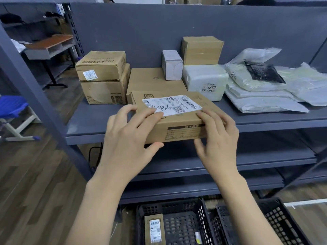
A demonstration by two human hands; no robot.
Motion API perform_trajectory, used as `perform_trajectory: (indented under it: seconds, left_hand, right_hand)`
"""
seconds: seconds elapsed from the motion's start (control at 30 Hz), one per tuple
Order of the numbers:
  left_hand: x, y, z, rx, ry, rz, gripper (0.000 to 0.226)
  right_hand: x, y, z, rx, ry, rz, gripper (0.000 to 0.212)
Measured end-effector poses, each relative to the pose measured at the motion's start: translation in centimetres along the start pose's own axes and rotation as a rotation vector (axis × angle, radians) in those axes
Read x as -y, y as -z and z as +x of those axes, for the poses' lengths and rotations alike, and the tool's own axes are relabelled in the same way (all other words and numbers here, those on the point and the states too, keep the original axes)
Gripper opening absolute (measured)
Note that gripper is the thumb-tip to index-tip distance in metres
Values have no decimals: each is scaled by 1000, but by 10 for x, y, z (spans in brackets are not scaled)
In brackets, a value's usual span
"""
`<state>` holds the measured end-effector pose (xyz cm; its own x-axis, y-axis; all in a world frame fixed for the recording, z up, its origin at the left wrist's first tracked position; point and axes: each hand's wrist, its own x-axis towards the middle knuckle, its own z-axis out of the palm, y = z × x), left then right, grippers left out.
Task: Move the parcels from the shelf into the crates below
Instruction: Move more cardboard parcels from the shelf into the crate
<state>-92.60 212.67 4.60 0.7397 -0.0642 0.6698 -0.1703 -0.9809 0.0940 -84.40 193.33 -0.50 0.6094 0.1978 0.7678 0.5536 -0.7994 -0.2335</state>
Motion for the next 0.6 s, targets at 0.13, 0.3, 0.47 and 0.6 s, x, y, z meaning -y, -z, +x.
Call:
perform_trajectory:
  seconds: [0.13, 0.3, 0.47, 0.6]
  left_hand:
    - [10, 8, -2, 260, -6, -37, 115]
    - [11, 3, -7, 396, -15, -37, 121]
    - [20, 5, -8, 471, 62, -141, 109]
    - [22, 12, -11, 596, 213, -425, 114]
  right_hand:
    - [-19, 0, 0, 16, 25, 117, 66]
    - [-29, -5, -1, 48, 18, 236, 69]
    - [-41, -6, -6, 84, 65, 289, 67]
    - [-43, -7, -4, 77, 119, 296, 62]
